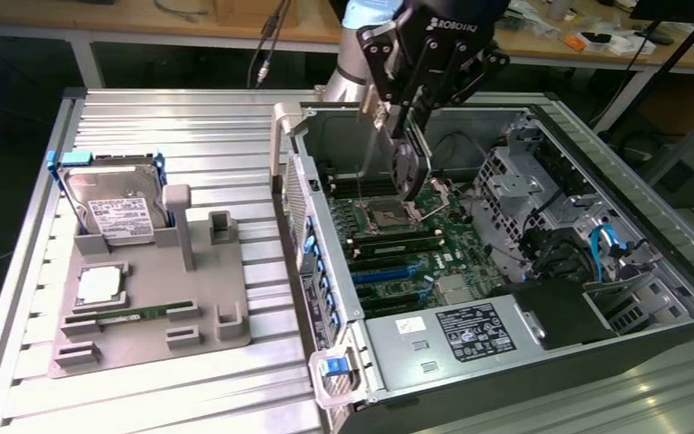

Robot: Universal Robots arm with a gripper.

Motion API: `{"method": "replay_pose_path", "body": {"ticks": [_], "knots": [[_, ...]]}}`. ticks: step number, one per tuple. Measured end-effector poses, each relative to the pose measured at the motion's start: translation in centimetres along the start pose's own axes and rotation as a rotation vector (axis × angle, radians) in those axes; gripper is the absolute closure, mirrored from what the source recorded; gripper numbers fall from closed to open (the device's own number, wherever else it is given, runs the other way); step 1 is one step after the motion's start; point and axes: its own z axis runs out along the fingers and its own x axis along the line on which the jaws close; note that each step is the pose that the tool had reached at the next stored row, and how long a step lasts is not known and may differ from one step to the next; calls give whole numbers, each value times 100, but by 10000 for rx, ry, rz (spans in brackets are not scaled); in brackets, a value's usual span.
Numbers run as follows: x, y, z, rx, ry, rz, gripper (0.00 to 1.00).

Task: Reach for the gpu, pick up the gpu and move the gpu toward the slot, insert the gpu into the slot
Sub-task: 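Pick up the gpu and move the gpu toward the slot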

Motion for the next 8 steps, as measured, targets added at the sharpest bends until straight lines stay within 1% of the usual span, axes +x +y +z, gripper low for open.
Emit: {"method": "replay_pose_path", "body": {"ticks": [6,8], "knots": [[-160,6,14,0,-4,0,73],[-252,10,20,1,-6,-2,73]]}}
